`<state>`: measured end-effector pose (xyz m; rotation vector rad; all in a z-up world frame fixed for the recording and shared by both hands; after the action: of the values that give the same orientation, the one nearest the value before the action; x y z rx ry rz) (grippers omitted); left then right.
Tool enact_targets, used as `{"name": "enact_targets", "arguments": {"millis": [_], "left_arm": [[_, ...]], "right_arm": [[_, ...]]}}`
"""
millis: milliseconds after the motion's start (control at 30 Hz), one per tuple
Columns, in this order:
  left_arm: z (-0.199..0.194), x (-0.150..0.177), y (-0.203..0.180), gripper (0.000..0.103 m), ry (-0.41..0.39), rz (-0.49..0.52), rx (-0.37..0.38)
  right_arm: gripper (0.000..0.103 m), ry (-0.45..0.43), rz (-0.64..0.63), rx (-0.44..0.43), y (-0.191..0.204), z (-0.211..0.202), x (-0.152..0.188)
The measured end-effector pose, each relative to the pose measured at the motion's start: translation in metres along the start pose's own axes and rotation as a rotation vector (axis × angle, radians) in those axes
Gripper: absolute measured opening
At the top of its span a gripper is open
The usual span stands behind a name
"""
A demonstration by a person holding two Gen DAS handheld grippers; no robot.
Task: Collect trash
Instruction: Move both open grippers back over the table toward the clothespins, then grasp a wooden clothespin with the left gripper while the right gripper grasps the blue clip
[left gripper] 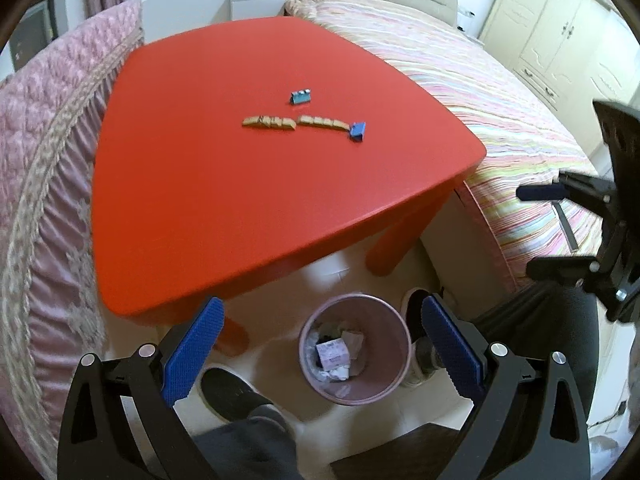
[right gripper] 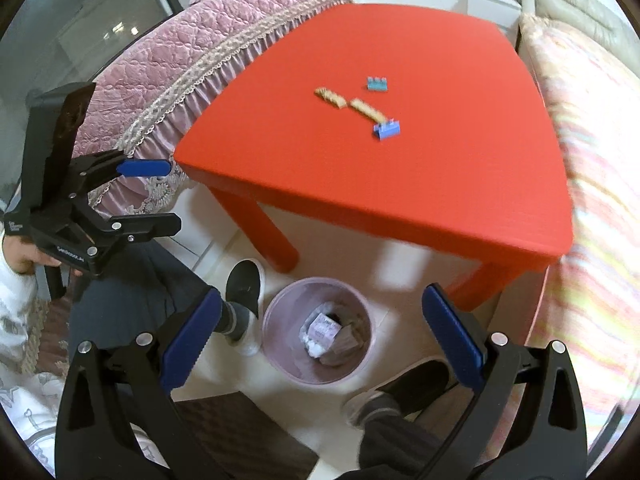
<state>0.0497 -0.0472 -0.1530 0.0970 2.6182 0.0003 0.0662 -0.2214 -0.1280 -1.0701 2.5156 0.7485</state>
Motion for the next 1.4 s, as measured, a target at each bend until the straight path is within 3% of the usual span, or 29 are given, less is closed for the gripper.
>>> {"name": "enact_targets", "arguments": {"millis": [467,733,1100,1400], "left_arm": [[0.012,-0.061,0.018,0.095,0.036,0.16,0.033],[0.036,-0.092,0.019,0.095,0.032,0.397,0.026],[0.075,-0.119,0.018,0.095,0.054,0.653,0.116],[0.103,-0.131,0.006,0.095,0.021,0.822,0.223]], "right_arm": [[0.098,0.093,-0.128,0.022,-0.024,0.008,-0.071],[0.098,0.161,-0.199,0.037,-0.039,0.031,-0.101],[0.098,0.247,-0.264,0.03,-0.054,0.072,-0.118],[0.095,0.278,-0.28,0.016,-0.065,0.1,-0.125]]}}
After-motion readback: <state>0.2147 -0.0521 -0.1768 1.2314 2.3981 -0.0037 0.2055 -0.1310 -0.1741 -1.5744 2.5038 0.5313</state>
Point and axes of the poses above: each gripper's, at about its wrist camera, not at the fingertips, and z roughly the way its jaws point, y to its left, x to its underside, the point moved 9 cm from there along z, roughly the way its jaws point, and after that the axes turned 10 degrees about -x, right-handed, at the moved point
